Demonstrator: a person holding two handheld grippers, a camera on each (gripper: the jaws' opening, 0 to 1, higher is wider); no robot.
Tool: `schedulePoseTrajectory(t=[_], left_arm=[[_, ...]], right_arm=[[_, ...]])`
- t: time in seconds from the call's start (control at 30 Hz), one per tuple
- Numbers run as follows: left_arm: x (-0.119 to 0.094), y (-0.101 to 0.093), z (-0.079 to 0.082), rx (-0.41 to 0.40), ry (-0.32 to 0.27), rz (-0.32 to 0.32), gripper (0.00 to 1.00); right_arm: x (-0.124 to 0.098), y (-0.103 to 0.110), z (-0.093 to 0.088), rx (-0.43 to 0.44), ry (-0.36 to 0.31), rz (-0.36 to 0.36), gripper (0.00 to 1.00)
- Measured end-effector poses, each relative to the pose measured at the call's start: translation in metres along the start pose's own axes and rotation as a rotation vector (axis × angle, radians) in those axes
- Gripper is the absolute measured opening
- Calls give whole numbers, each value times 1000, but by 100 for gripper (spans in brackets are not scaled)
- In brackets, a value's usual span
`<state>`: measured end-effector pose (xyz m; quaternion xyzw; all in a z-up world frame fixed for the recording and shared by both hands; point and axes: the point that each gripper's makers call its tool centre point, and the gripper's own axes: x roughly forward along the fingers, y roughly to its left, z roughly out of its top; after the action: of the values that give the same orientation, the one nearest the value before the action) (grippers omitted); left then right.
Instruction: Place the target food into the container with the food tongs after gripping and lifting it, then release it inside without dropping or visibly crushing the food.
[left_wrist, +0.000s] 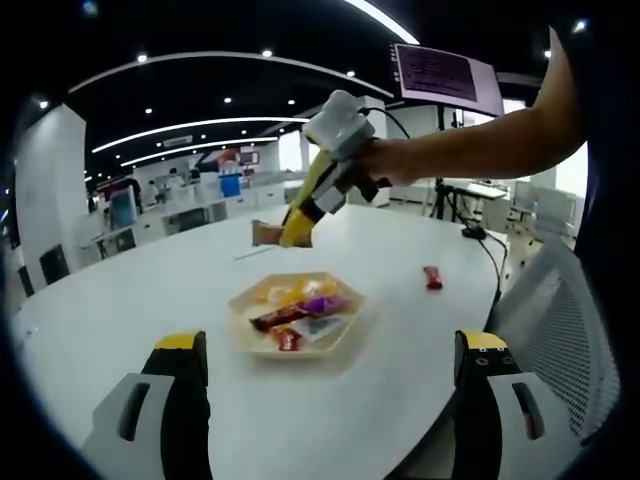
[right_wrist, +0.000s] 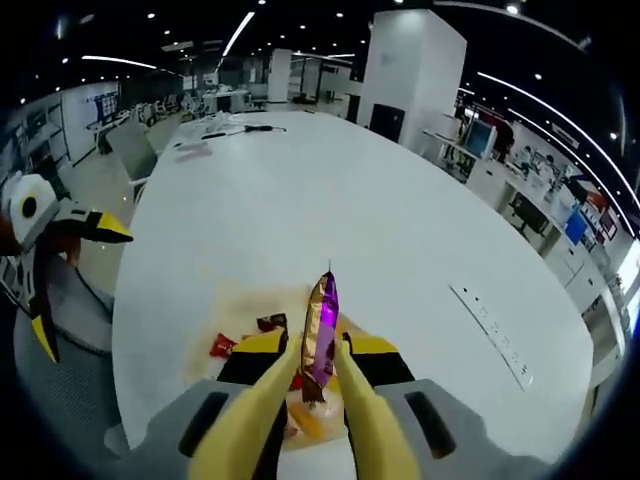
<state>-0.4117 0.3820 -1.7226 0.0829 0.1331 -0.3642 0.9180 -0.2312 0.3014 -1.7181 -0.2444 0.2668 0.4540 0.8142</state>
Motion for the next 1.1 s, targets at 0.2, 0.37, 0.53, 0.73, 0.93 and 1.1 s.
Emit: schedulePoseTrajectory(t=[0.2,0.37,0.53,0.73,0.93,1.1], left_arm=[[-1,2,1,-1,-5,7,100],[-1,2,1,-1,-7,9,100],[-1,2,1,-1,-8,10,100],[-1,3,2,-2,-9,12,100],[-1,2,1,-2,-7,8,100],[-1,2,1,-2,-6,8,100]], right_arm=[[3,2,2,-9,1,9,21],[5,4,5,-14,-3,14,21],[7,7,9,-33,-19,25,24],[7,7,8,-37,-20,21,25],[5,5,8,-28,-28,17,25],[3,8,9,-22,-57,18,26]])
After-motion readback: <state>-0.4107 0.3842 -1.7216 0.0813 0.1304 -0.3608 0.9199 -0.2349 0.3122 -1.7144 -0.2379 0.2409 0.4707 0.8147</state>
